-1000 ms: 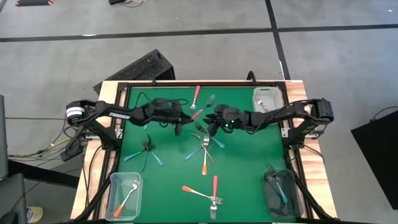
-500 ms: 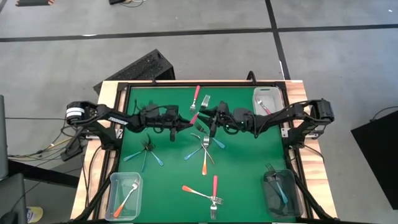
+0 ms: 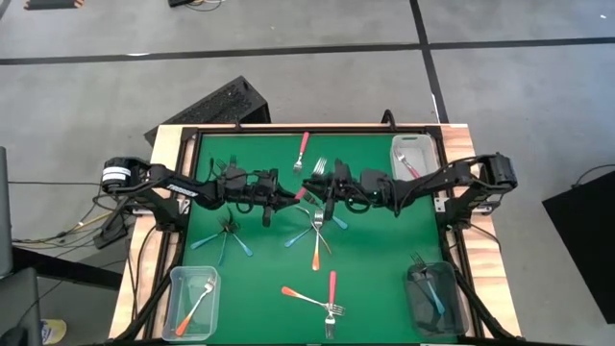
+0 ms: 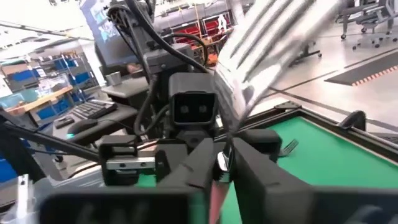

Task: Sort silverware by color (type)
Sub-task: Put the pink fork into the white bin

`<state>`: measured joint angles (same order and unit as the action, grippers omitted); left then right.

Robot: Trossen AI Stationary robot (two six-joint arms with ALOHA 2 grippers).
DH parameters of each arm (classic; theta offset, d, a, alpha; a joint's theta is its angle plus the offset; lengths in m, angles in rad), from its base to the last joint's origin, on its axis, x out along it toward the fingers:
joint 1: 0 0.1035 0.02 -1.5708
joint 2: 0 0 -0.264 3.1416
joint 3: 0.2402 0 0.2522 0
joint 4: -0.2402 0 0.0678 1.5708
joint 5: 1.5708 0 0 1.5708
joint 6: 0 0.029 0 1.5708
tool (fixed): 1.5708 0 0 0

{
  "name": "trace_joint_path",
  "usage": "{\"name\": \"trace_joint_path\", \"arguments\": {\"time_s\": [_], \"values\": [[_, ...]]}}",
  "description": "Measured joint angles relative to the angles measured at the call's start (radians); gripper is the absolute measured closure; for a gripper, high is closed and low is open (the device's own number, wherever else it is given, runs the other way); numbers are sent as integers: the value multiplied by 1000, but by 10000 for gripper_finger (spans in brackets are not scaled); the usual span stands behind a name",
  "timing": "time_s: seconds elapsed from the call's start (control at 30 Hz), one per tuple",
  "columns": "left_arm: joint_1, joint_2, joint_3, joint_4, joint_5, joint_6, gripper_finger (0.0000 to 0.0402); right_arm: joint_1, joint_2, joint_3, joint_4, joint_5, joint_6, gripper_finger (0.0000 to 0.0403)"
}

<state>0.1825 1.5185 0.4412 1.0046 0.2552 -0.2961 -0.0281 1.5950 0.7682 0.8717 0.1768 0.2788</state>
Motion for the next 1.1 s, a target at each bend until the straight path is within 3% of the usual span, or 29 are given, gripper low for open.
{"name": "trace_joint_path", "arguments": {"time_s": [0.27,0.53,0.77,0.9,1.1], "values": [[1,0,2,-52,-81,-2,330,-15,-34,3,-129,31,20,363],[3,0,2,-171,-158,24,291,-21,-194,84,-742,237,33,363],[3,0,1,-246,-164,7,286,-54,-298,195,-1285,405,62,363],[3,0,1,-254,-164,-10,286,-114,-324,227,-1537,455,150,363],[3,0,1,-258,-163,-14,285,-200,-344,231,-1747,473,243,363]]}}
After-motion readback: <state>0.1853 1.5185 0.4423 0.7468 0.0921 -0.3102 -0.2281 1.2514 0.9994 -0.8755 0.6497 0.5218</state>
